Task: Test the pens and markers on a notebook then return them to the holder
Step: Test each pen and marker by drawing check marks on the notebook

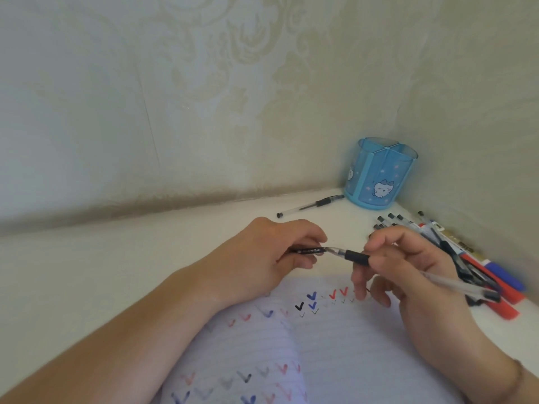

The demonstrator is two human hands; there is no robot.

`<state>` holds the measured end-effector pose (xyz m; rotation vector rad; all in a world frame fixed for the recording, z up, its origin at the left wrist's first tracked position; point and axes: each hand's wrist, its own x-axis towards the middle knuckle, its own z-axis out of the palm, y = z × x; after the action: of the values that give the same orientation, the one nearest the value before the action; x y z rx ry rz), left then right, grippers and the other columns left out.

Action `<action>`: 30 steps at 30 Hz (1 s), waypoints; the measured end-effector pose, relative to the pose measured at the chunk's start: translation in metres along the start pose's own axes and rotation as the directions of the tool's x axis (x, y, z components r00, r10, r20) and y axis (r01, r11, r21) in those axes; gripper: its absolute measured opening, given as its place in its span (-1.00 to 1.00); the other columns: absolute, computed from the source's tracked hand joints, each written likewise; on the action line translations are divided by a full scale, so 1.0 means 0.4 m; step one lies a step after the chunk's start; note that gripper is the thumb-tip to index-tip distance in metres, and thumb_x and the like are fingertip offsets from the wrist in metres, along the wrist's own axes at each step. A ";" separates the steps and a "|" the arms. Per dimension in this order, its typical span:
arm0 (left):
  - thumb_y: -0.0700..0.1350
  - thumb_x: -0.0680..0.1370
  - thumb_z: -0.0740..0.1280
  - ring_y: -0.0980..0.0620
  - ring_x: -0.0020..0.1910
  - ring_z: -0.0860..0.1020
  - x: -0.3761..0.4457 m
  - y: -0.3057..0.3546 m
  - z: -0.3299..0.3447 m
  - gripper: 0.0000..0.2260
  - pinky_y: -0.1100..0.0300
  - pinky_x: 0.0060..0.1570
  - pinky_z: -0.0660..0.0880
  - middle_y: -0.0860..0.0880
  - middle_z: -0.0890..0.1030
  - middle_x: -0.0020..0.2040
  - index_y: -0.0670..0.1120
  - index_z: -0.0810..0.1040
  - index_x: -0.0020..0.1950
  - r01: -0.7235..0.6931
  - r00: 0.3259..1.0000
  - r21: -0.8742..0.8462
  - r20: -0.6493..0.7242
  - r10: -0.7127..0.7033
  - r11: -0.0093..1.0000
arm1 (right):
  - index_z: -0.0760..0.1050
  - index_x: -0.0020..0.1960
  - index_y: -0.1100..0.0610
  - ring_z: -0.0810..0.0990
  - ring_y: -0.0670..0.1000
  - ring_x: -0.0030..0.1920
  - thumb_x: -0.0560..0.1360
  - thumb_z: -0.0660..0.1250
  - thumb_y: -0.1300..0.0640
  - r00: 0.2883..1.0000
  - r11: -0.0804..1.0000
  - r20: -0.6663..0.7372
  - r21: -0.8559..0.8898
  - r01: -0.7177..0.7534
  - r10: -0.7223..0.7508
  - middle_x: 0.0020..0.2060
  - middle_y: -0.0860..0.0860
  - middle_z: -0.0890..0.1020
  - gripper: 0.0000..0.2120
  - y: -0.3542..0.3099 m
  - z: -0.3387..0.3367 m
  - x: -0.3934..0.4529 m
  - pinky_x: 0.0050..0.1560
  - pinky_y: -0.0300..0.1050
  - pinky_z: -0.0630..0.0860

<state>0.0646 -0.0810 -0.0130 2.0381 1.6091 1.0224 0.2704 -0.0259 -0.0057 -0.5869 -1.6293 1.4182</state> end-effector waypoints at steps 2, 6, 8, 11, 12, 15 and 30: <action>-0.18 0.54 0.38 0.20 -0.02 0.65 0.001 0.000 -0.002 -0.79 0.12 0.07 0.56 0.10 0.70 -0.01 0.04 0.57 0.14 -0.015 0.999 -0.014 -0.043 0.014 1.000 | 0.55 -0.30 0.01 0.50 0.10 -0.51 0.34 0.28 0.27 1.000 1.000 0.007 0.005 0.008 -0.008 -0.46 0.17 0.61 -0.81 -0.005 0.002 0.000 -0.54 -0.23 0.26; -0.14 0.54 0.35 0.15 -0.10 0.62 0.002 0.002 -0.004 -0.82 0.15 -0.04 0.52 0.13 0.68 -0.08 0.10 0.59 0.09 -0.101 0.990 0.078 -0.094 0.109 0.992 | 0.57 -0.30 0.01 0.53 0.11 -0.50 0.32 0.35 0.26 1.000 1.000 0.024 -0.009 0.009 -0.009 -0.44 0.19 0.64 -0.85 -0.004 0.005 -0.001 -0.54 -0.20 0.23; -0.15 0.55 0.34 0.17 -0.09 0.60 0.003 0.002 -0.005 -0.82 0.19 -0.04 0.50 0.14 0.66 -0.06 0.06 0.60 0.10 -0.143 0.982 0.083 -0.111 0.152 0.986 | 0.59 -0.28 0.02 0.54 0.12 -0.49 0.27 0.43 0.18 0.999 1.000 0.032 -0.007 0.012 -0.012 -0.43 0.18 0.65 -0.92 -0.008 0.006 -0.004 -0.53 -0.19 0.23; -0.19 0.56 0.33 0.19 -0.06 0.59 0.002 -0.002 -0.007 -0.82 0.28 -0.01 0.49 0.15 0.64 -0.05 0.04 0.60 0.10 -0.162 0.978 0.065 -0.119 0.169 0.985 | 0.59 -0.28 0.05 0.53 0.13 -0.50 0.28 0.42 0.25 0.999 1.000 0.030 0.004 0.024 -0.025 -0.42 0.20 0.65 -0.89 -0.011 0.007 -0.004 -0.52 -0.28 0.29; -0.21 0.57 0.33 0.21 -0.05 0.58 0.002 -0.003 -0.007 -0.82 0.32 -0.01 0.48 0.15 0.64 -0.05 0.01 0.61 0.11 -0.175 0.976 0.067 -0.115 0.182 0.982 | 0.59 -0.29 0.07 0.53 0.13 -0.50 0.30 0.38 0.30 0.999 0.999 0.032 0.016 0.028 -0.029 -0.43 0.20 0.65 -0.86 -0.010 0.008 -0.004 -0.51 -0.31 0.34; -0.20 0.58 0.32 0.20 -0.04 0.57 0.001 -0.004 -0.004 -0.83 0.33 0.01 0.47 0.15 0.64 -0.04 -0.02 0.61 0.12 -0.195 0.974 0.068 -0.100 0.201 0.978 | 0.60 -0.29 0.11 0.53 0.12 -0.52 0.31 0.33 0.34 0.998 0.998 0.044 0.041 0.046 -0.048 -0.44 0.21 0.65 -0.84 -0.012 0.011 -0.005 -0.49 -0.35 0.42; -0.24 0.58 0.31 0.19 -0.04 0.59 -0.003 0.013 0.001 -0.74 0.33 0.04 0.48 0.13 0.65 -0.05 0.01 0.55 0.22 -0.206 0.974 0.050 -0.080 0.210 0.977 | 0.63 -0.25 0.17 0.56 0.11 -0.52 0.26 0.42 0.29 0.999 1.000 0.044 -0.001 -0.018 0.018 -0.32 0.23 0.69 -0.91 -0.009 0.019 -0.006 -0.53 -0.35 0.42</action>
<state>0.0684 -0.0836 -0.0103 2.2568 1.4919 1.1716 0.2659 -0.0329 -0.0028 -0.5764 -1.6627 1.4528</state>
